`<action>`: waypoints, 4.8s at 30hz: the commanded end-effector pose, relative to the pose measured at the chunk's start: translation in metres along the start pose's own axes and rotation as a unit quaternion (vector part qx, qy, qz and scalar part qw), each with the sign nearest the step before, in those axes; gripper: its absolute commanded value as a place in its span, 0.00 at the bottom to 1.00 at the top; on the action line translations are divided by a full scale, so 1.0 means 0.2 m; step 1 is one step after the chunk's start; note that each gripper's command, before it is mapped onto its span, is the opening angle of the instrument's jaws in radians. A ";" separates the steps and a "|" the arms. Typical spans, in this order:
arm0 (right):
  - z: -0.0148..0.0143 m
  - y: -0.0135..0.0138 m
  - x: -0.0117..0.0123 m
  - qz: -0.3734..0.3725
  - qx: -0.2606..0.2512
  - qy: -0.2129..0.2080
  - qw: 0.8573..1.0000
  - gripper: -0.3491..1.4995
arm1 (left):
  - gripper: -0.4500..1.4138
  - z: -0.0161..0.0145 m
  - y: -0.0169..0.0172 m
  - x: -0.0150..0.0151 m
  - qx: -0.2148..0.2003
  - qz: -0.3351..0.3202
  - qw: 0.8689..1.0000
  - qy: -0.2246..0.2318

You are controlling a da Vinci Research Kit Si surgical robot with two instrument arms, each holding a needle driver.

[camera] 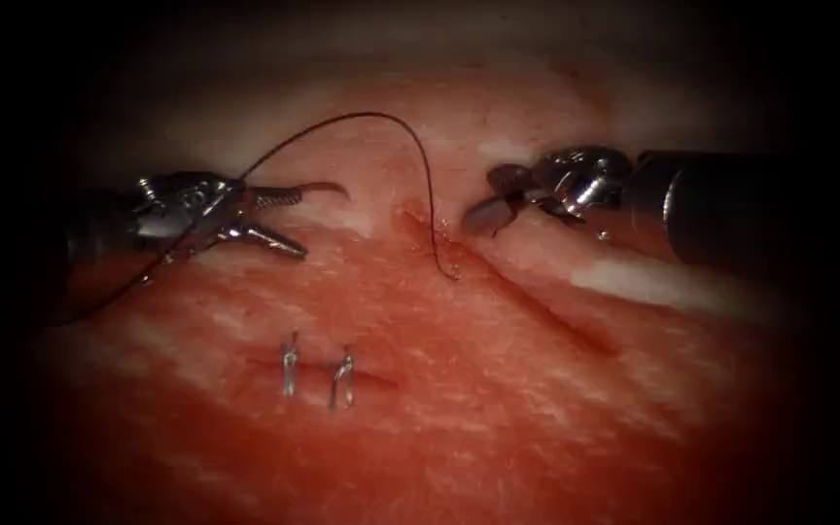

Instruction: Wound Closure

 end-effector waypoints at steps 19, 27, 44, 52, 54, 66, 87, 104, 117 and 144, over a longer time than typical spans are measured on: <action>-0.040 0.012 -0.025 -0.061 0.024 0.133 0.989 0.98 | 0.46 -0.069 0.022 0.035 -0.011 -0.025 0.994 0.105; -0.044 0.002 -0.028 -0.064 0.031 0.136 0.988 0.95 | 0.52 -0.085 0.044 0.048 -0.068 -0.040 0.988 0.133; -0.040 -0.012 -0.035 -0.085 0.034 0.122 0.988 0.94 | 0.53 -0.073 0.077 0.074 -0.069 -0.014 0.978 0.198; -0.042 -0.016 -0.036 -0.085 0.035 0.123 0.988 0.94 | 0.32 -0.065 0.087 0.071 -0.021 -0.016 0.989 0.146; -0.042 -0.017 -0.036 -0.085 0.035 0.123 0.988 0.94 | 0.19 -0.065 0.087 0.071 -0.021 -0.016 0.989 0.145; -0.041 -0.023 -0.036 -0.085 0.035 0.121 0.988 0.94 | 0.00 -0.070 0.084 0.063 0.040 -0.020 0.994 0.102; -0.066 -0.018 0.001 -0.088 0.046 0.243 0.965 0.00 | 0.00 -0.051 0.080 0.056 0.060 0.090 0.992 0.065; -0.005 -0.002 0.028 -0.140 0.083 0.280 0.946 0.00 | 0.00 -0.037 0.059 0.044 0.065 0.131 0.988 0.048; -0.011 -0.018 0.029 -0.148 0.104 0.288 0.941 0.00 | 0.00 -0.028 0.037 0.037 0.111 0.131 0.985 0.030; -0.017 -0.037 0.026 -0.157 0.061 0.339 0.926 0.13 | 0.00 0.061 0.013 0.000 0.167 0.156 0.969 -0.090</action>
